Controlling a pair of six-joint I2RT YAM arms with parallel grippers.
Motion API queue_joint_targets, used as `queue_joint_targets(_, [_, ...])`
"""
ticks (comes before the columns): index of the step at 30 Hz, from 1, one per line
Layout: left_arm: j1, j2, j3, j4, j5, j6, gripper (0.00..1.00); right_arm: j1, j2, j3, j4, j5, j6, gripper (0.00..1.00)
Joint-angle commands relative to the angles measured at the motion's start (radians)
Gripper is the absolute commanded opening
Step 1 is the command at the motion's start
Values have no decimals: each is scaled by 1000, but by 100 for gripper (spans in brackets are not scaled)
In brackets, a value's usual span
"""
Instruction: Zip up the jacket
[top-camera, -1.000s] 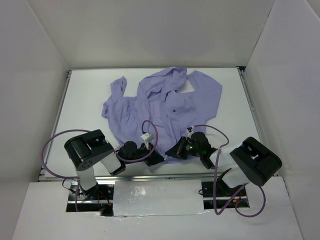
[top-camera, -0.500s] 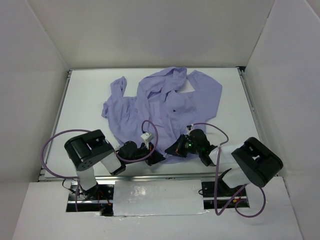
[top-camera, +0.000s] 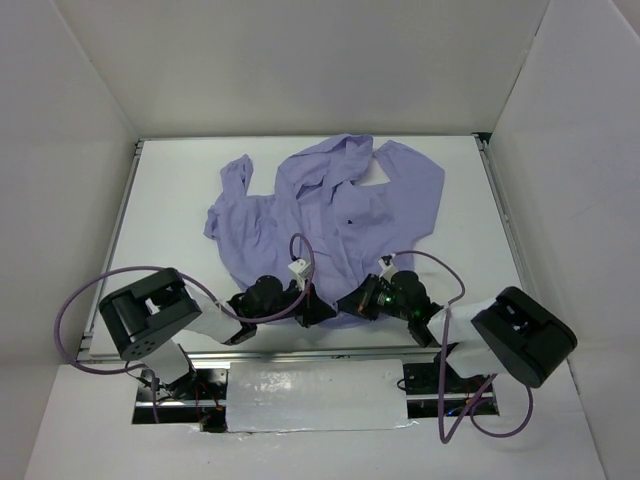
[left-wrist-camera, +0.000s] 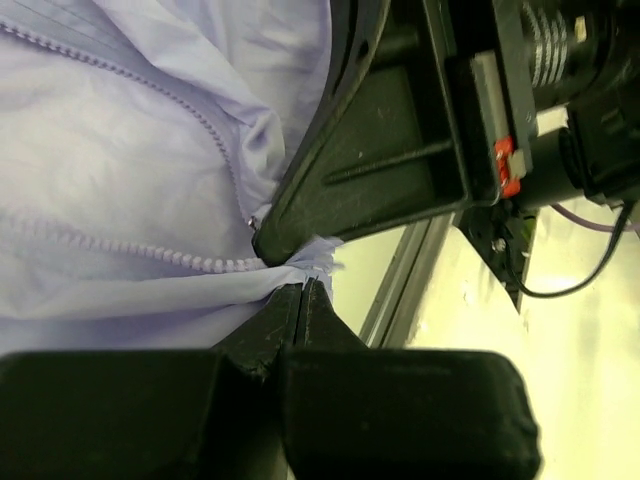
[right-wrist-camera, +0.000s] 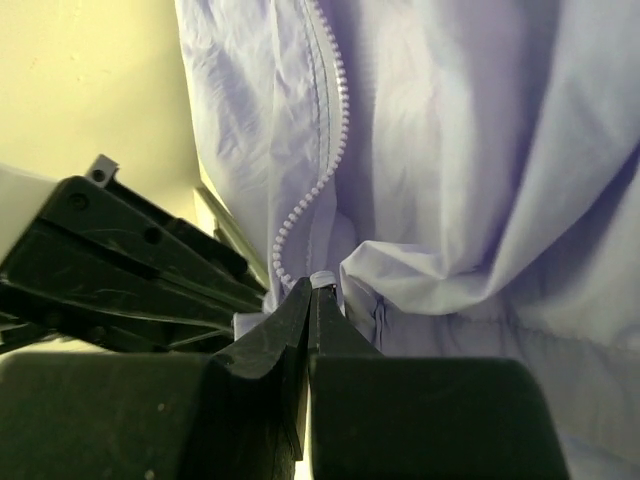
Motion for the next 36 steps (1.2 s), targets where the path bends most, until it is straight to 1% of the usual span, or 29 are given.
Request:
queue_joint_targets(1, [-7, -41, 47, -103, -55, 18, 0, 11, 87, -33, 205, 11, 5, 0])
queue_joint_targets(2, [-7, -41, 50, -114, -58, 14, 0, 13, 110, -36, 235, 3, 11, 0])
queue_joint_targets(3, [-9, -45, 53, -123, -61, 14, 2, 11, 135, -37, 264, -2, 17, 0])
queue_joint_targets(4, [-12, -45, 53, -138, -72, 11, 5, 13, 159, -39, 328, -5, 31, 0])
queue_joint_targets(5, [-12, -48, 53, -144, -77, 11, 8, 11, 205, -40, 359, -9, 38, 0])
queue_joint_targets(6, [-13, -53, 48, -149, -81, 13, 14, 13, 228, -40, 387, -12, 43, 0])
queue_joint_targets(8, [-15, -64, 44, -177, -113, 13, 18, 13, 282, -39, 453, -19, 60, 0])
queue_joint_targets(9, [-16, -76, 42, -189, -121, 13, 24, 13, 296, -39, 468, -22, 63, 0])
queue_joint_targets(10, [-16, -82, 42, -222, -145, 13, 26, 14, 308, -40, 499, -23, 69, 0])
queue_joint_targets(11, [-16, -90, 44, -239, -155, 14, 27, 13, 322, -42, 508, -22, 72, 0])
queue_joint_targets(12, [-16, -103, 42, -252, -164, 14, 31, 14, 325, -43, 513, -19, 72, 0])
queue_joint_targets(14, [-15, -114, 42, -291, -192, 10, 31, 13, 322, -43, 498, -14, 71, 0])
queue_joint_targets(17, [-16, -133, 32, -321, -224, -7, 45, 23, 301, -45, 467, 0, 68, 0])
queue_joint_targets(19, [-16, -143, 18, -310, -232, -16, 51, 40, 294, -43, 450, 15, 66, 0])
queue_joint_targets(22, [-18, -174, 8, -313, -236, -33, 52, 53, 291, -45, 441, 37, 71, 0])
queue_joint_targets(27, [-18, -243, 30, -413, -247, -67, 55, 80, 273, -65, 456, 86, 100, 0])
queue_joint_targets(28, [-19, -274, 30, -430, -268, -94, 57, 82, 267, -66, 447, 105, 100, 0])
queue_joint_targets(30, [-25, -327, 30, -482, -307, -130, 58, 89, 253, -72, 422, 125, 103, 0])
queue_joint_targets(31, [-28, -349, 24, -496, -317, -169, 56, 91, 242, -76, 419, 136, 103, 0])
queue_joint_targets(33, [-51, -400, 13, -509, -339, -246, 45, 93, 231, -95, 424, 168, 118, 0])
queue_joint_targets(34, [-61, -412, 2, -506, -339, -266, 42, 94, 222, -99, 438, 182, 123, 0])
queue_joint_targets(36, [-113, -427, 7, -517, -376, -320, 44, 97, 213, -143, 480, 218, 137, 0])
